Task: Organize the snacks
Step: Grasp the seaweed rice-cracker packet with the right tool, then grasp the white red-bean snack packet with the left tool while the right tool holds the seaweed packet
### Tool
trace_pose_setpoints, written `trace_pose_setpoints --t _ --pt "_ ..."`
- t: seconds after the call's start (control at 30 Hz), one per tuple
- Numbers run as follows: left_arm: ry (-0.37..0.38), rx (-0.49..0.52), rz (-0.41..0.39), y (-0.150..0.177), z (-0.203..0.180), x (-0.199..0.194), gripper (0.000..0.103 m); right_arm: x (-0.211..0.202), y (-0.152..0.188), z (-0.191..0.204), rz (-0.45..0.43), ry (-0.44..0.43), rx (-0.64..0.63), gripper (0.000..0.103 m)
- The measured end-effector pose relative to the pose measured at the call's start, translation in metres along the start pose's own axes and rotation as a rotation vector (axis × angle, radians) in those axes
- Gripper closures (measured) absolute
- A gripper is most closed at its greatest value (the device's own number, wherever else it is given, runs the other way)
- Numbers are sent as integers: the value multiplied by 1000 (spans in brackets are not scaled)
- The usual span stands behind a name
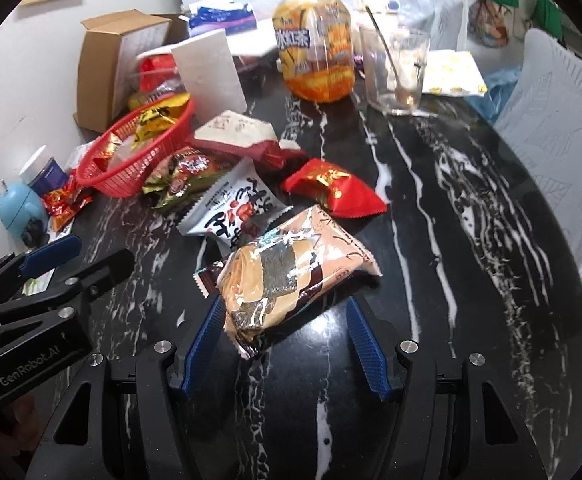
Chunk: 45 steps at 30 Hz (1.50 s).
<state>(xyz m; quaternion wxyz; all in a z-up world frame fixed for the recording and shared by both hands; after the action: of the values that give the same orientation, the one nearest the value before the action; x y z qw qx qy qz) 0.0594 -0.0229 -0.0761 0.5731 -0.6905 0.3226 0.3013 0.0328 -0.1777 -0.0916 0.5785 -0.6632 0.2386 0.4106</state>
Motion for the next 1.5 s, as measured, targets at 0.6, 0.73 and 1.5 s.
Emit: trace_pose_setpoints --t 0.6,0.73,1.5 --pt "-23 -46 -9 -18 20 11 34 38 -30 -11 38 -60 88 34" --pt "-32 -52 -16 -22 24 11 34 44 -37 -10 39 -39 72 34" --pt "99 115 10 -9 -50 25 34 19 -5 -32 13 -13 -51 45"
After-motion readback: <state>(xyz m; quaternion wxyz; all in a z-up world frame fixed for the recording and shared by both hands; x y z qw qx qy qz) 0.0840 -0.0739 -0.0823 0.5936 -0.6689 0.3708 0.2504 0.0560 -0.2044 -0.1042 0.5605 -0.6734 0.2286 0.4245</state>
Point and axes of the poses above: each gripper's, at about its wrist camera, not at the fingertips, and x roughly the way its jaws point, z to its left, y to its underside, the point moved 3 cm from there along x, roughly the way its jaws point, and after that the axes turned 15 degrees about -x, right-handed, at the moved point
